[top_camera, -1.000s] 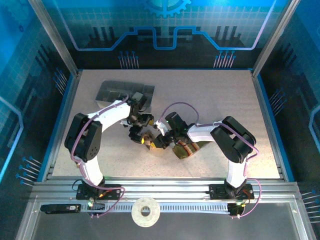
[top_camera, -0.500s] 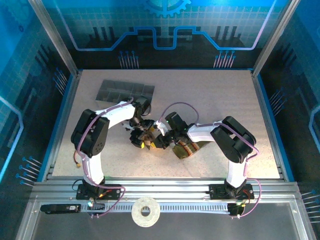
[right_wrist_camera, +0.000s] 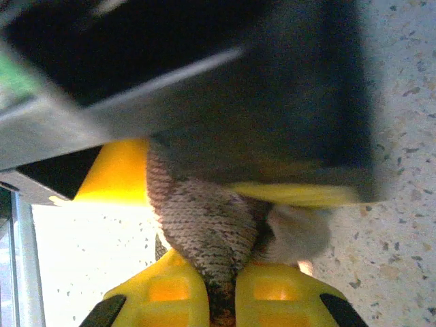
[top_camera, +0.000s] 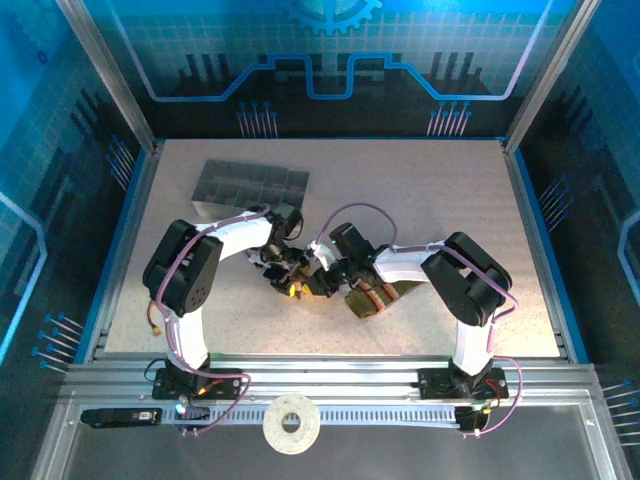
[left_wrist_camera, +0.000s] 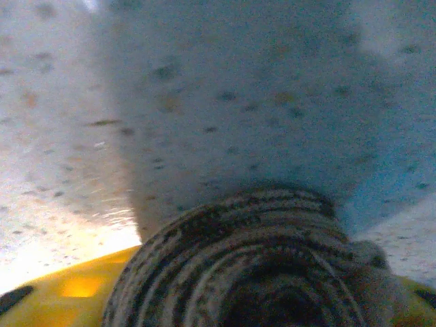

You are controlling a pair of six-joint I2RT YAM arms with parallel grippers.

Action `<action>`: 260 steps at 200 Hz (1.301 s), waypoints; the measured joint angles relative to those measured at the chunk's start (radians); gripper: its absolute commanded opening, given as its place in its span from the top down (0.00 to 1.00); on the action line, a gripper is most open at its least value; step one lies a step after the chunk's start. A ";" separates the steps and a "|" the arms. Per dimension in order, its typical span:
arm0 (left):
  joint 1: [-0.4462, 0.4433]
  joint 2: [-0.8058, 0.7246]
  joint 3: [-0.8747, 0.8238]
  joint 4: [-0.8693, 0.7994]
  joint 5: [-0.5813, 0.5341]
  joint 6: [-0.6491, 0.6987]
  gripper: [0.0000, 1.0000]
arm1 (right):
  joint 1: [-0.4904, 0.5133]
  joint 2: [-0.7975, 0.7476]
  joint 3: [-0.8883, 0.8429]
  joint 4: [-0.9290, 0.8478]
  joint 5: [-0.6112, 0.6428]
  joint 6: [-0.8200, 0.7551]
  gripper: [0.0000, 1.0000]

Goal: Roll the socks

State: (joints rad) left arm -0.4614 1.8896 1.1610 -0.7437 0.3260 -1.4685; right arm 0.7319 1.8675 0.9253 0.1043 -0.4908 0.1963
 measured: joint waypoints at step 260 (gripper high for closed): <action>0.105 -0.326 0.071 0.071 -0.057 0.141 0.98 | -0.151 -0.594 -0.217 -0.099 0.145 0.045 0.54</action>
State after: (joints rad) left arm -0.3565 1.5635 1.2316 -0.6727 0.2687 -1.3277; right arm 0.5812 1.2732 0.7082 0.0055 -0.3454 0.2417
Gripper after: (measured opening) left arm 0.279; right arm 0.460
